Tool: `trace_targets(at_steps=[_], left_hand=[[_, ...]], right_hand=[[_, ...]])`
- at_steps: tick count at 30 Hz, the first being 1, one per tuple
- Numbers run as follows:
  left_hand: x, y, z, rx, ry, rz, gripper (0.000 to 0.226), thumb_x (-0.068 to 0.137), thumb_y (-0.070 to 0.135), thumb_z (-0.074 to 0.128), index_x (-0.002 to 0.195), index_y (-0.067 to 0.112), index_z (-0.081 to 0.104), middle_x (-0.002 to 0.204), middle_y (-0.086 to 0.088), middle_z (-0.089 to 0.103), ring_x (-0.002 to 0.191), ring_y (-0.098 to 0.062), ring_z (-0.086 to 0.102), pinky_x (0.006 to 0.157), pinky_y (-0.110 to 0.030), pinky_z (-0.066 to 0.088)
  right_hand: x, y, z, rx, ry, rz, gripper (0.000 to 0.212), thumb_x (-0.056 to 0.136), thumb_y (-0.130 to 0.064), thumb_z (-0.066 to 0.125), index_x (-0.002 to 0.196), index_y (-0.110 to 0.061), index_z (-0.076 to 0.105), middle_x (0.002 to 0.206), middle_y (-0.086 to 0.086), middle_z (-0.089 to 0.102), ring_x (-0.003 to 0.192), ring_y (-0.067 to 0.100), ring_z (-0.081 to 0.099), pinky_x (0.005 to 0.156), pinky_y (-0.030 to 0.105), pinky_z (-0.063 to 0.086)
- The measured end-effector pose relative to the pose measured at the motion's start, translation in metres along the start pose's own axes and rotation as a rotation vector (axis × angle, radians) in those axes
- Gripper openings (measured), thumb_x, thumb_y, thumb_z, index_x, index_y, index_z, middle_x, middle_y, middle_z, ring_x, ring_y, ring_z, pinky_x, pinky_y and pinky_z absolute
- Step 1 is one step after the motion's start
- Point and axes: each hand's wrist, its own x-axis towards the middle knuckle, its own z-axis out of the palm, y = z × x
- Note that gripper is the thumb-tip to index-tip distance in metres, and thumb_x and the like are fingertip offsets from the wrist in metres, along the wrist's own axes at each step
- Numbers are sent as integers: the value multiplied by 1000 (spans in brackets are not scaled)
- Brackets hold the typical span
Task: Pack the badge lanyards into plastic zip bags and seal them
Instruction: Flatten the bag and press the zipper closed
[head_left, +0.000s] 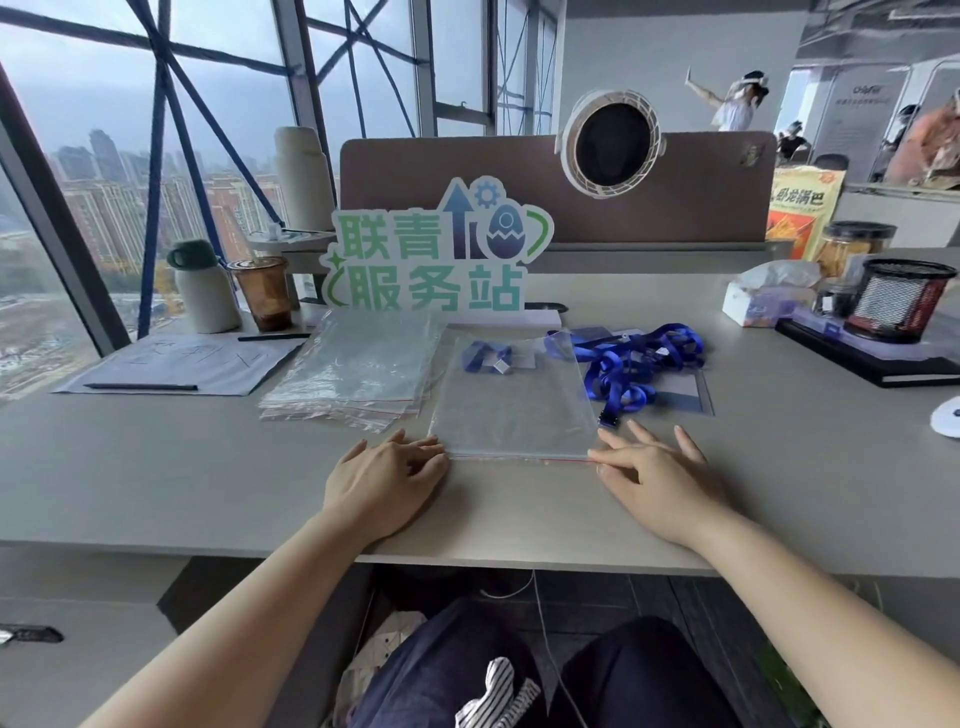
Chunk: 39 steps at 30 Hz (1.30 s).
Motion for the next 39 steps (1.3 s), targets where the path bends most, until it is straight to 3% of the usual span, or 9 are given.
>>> trace_targets(at_steps=[14, 21, 25, 29, 31, 33, 35, 37, 39], left_hand=[[-5, -6, -5, -108, 35, -92, 35, 88, 58, 43, 114, 47, 62, 129, 34, 49, 135, -2, 35, 104, -32, 39], [-5, -14, -3, -176, 53, -62, 31, 85, 54, 55, 111, 42, 66, 128, 29, 53, 132, 0, 38, 102, -32, 42], [3, -10, -5, -233, 55, -73, 34, 73, 58, 68, 100, 37, 71, 128, 25, 56, 116, -6, 55, 93, -29, 47], [15, -9, -3, -299, -11, 64, 23, 72, 45, 76, 92, 37, 68, 135, 20, 51, 121, -8, 52, 100, -28, 39], [22, -10, -4, -374, 23, 71, 8, 78, 33, 74, 83, 35, 68, 123, 20, 61, 110, -12, 60, 90, -25, 42], [24, -10, -7, -517, 73, 70, 10, 81, 21, 73, 78, 30, 67, 98, 17, 70, 89, -14, 68, 77, -25, 47], [24, -7, -9, -664, 121, 118, 18, 82, 6, 70, 77, 23, 64, 84, 9, 73, 80, -11, 69, 77, -27, 51], [22, -3, -8, -791, 126, 82, 19, 83, -3, 64, 78, 15, 62, 73, 1, 73, 72, -16, 70, 74, -32, 53], [27, 0, -5, -809, 136, 31, 16, 86, 1, 62, 80, 15, 60, 66, 2, 70, 61, -20, 67, 63, -32, 54]], right_hand=[[1, 5, 0, 122, 51, 52, 21, 90, -44, 54, 107, -44, 65, 144, -18, 41, 142, 5, 20, 116, 38, 2], [8, 6, -2, 74, 144, -133, 13, 88, -30, 62, 86, -29, 74, 132, -16, 55, 140, 5, 27, 113, 24, -6], [13, 4, 3, 51, 181, -201, 15, 88, -19, 61, 73, -16, 66, 125, -8, 62, 133, 12, 41, 109, 22, 20], [17, -2, -9, 381, 183, -105, 15, 93, -20, 53, 80, -26, 54, 111, -6, 67, 104, 12, 59, 85, 24, 41], [20, -5, -16, 505, 208, -48, 14, 95, -20, 49, 82, -27, 51, 91, -9, 68, 79, 16, 61, 71, 25, 43], [23, -5, -18, 590, 236, -28, 11, 96, -18, 47, 85, -19, 50, 81, -10, 71, 66, 27, 54, 59, 22, 39], [25, -5, -20, 657, 257, -14, 9, 96, -19, 48, 88, -16, 52, 76, -9, 73, 67, 34, 56, 60, 28, 41], [28, -6, -17, 699, 284, 28, 9, 95, -19, 51, 88, -15, 55, 69, -3, 72, 65, 24, 64, 67, 31, 47], [35, -8, -11, 716, 289, 101, 10, 93, -17, 55, 84, -14, 57, 61, 1, 69, 55, 17, 66, 66, 34, 53]])
